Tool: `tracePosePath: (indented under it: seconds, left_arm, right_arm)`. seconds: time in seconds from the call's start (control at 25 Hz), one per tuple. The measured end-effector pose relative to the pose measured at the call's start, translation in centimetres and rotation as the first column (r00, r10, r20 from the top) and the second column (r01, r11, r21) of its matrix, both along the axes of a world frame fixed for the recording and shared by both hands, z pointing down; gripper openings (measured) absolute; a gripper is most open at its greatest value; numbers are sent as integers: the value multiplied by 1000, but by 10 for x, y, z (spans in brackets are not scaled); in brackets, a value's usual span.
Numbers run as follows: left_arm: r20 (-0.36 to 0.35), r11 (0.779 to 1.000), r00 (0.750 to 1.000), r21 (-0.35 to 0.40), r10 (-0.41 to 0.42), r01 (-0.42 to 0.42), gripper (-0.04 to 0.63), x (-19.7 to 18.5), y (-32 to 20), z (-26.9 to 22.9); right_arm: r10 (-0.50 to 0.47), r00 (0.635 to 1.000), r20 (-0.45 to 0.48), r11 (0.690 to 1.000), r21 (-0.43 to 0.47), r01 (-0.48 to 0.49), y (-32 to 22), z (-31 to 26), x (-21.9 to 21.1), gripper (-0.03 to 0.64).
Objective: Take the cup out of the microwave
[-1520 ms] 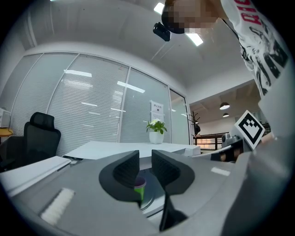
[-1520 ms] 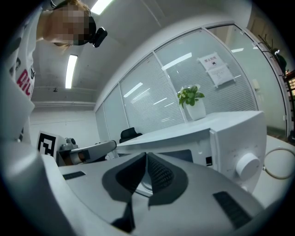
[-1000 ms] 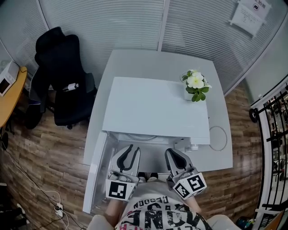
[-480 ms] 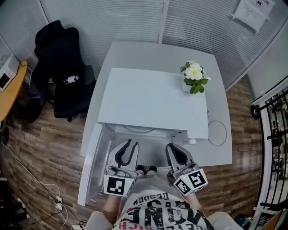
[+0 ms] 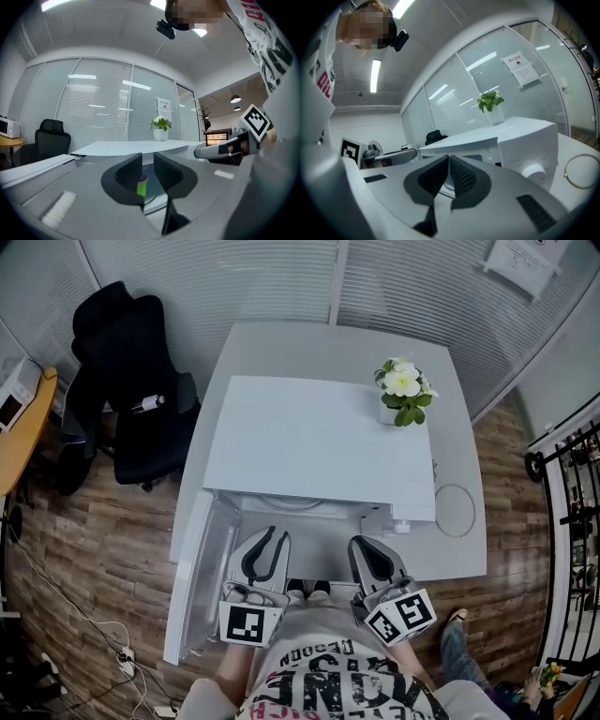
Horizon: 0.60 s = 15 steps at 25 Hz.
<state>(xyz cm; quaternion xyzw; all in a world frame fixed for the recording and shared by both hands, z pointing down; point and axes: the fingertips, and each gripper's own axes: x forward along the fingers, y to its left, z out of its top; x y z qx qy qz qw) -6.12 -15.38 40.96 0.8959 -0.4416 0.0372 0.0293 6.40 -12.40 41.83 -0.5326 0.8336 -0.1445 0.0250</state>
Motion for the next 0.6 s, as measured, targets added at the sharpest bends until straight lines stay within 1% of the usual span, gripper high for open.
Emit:
tracePosePath:
  seconds: [0.16, 0.28, 0.36, 0.48, 0.6]
  left_arm:
    - [96, 1000, 995, 13, 11, -13, 87, 3, -3, 10]
    - [179, 999, 984, 30, 26, -32, 98, 6, -8, 19]
    - [254, 997, 966, 55, 46, -62, 103, 8, -11, 27]
    - [372, 990, 925, 79, 79, -116, 109, 12, -17, 48]
    - [444, 985, 890, 74, 105, -153, 117, 18, -25, 60]
  right_arm:
    - [8, 1000, 7, 1000, 3, -8, 1, -2, 1, 23]
    - [13, 1000, 8, 1000, 2, -13, 2, -2, 2, 23]
    - [16, 1000, 8, 1000, 2, -16, 2, -2, 2, 23]
    - [23, 1000, 9, 1000, 4, -23, 3, -2, 3, 23]
    - [30, 1000, 6, 1000, 2, -30, 4, -3, 4, 23]
